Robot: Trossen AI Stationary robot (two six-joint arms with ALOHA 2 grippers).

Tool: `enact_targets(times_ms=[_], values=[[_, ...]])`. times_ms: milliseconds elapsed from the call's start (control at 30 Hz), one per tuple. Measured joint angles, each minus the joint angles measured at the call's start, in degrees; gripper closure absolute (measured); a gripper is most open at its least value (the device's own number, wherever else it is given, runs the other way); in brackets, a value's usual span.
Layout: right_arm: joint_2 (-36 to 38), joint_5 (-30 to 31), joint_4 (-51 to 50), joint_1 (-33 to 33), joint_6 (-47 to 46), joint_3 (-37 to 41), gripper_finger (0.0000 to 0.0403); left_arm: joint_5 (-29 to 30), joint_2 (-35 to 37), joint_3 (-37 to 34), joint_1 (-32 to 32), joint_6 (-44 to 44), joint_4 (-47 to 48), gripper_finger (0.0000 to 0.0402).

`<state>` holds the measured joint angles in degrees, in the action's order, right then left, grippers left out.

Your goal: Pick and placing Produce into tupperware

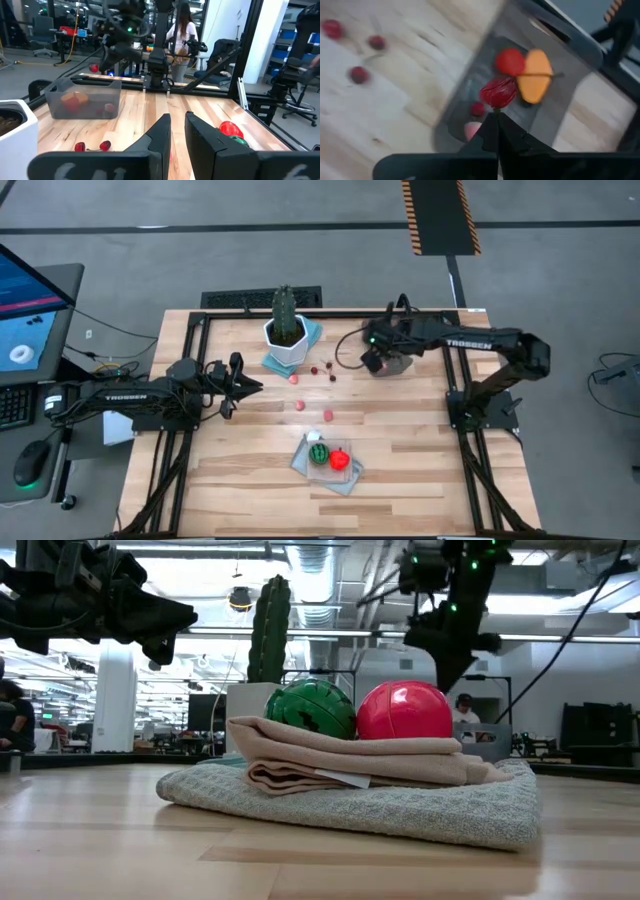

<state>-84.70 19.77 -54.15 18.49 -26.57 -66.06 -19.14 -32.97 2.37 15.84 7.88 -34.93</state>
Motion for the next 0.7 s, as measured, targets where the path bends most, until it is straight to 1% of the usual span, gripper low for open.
enact_targets(times_ms=[100,167,267,333,400,600,700], values=[[0.39,-0.88,0.44,3.6,0.66,1.65,0.0389,0.0,0.0,0.0,0.0,0.0,0.0,0.0357],[0.04,-2.76,0.78,5.74,1.88,1.77,0.0392,0.0,0.0,0.0,0.0,0.0,0.0,0.0357],[-0.05,-4.97,2.67,8.03,3.85,1.77,0.0384,0.03,0.0,0.0,0.0,-0.02,-0.03,0.0357],[-0.69,-6.38,4.43,8.57,4.02,1.75,0.0374,0.32,0.0,0.0,0.0,-0.27,-0.05,0.0357],[-0.88,-7.32,4.28,9.11,4.53,1.84,0.0366,1.94,0.0,0.0,0.0,-0.63,-0.05,0.0357],[-2.1,-7.63,6.11,9.4,6.06,1.8,0.0345,7.57,0.0,0.0,0.0,-0.41,1.48,0.0357],[-3.38,-7.65,6.96,8.96,6.31,1.8,0.0325,7.96,0.0,0.0,0.01,-0.45,1.61,0.0357]])
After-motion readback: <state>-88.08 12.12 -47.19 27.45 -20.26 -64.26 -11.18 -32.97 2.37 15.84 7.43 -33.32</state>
